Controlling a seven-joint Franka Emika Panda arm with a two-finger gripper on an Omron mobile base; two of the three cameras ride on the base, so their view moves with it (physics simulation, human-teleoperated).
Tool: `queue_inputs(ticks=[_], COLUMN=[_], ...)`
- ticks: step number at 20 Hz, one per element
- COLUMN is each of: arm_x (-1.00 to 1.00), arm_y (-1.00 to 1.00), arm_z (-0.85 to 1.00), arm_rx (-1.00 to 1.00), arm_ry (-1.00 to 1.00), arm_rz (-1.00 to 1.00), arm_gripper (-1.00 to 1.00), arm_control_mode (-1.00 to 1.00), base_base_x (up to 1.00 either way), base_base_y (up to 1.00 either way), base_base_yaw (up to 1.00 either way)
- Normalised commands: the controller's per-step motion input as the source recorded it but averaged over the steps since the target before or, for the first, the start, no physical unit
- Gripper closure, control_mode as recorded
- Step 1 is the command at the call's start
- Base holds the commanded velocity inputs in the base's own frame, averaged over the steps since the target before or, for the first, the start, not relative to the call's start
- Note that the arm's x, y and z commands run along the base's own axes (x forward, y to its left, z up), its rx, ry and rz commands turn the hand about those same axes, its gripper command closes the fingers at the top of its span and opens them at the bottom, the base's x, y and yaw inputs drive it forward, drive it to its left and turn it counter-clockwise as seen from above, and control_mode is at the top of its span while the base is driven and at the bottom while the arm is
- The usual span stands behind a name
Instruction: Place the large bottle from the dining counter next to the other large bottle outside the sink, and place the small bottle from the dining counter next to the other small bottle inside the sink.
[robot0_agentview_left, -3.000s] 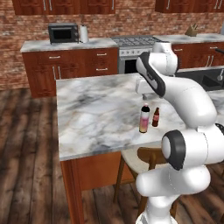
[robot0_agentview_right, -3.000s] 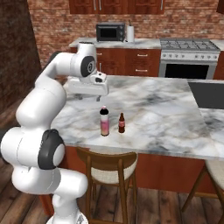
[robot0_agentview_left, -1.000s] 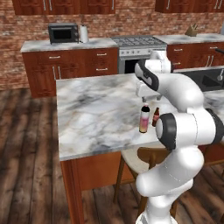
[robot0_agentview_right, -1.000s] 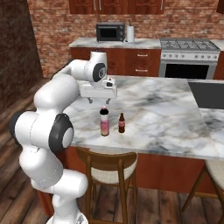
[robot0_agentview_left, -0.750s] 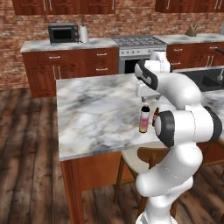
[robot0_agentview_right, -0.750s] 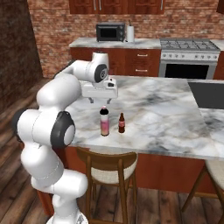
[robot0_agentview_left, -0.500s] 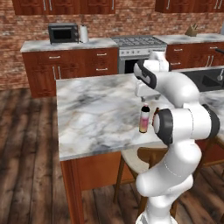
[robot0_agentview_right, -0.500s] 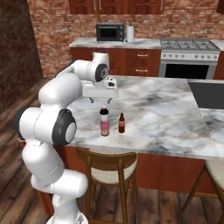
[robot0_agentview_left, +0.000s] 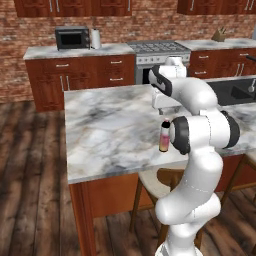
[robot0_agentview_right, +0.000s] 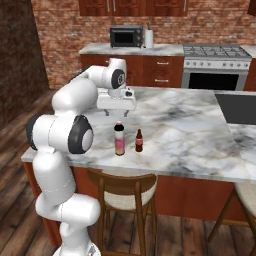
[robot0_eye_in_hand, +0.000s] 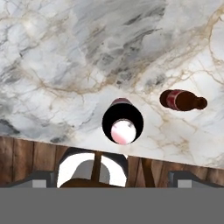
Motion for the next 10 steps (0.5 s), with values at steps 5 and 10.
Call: queue_inputs(ticks=[5,10], arm_x=[0.04,0.05], arm_y=[0.00,0.00], arm_z=[0.00,-0.07], arm_rx=[0.00,0.00], arm_ry=[0.00,0.00], arm_rz=[0.01,0.00], arm_gripper=[-1.00,-1.00], arm_control_mode=[-1.00,-1.00], base_base_x=[0.00,0.00], base_base_y=[0.00,0.00], base_base_yaw=[0.00,0.00])
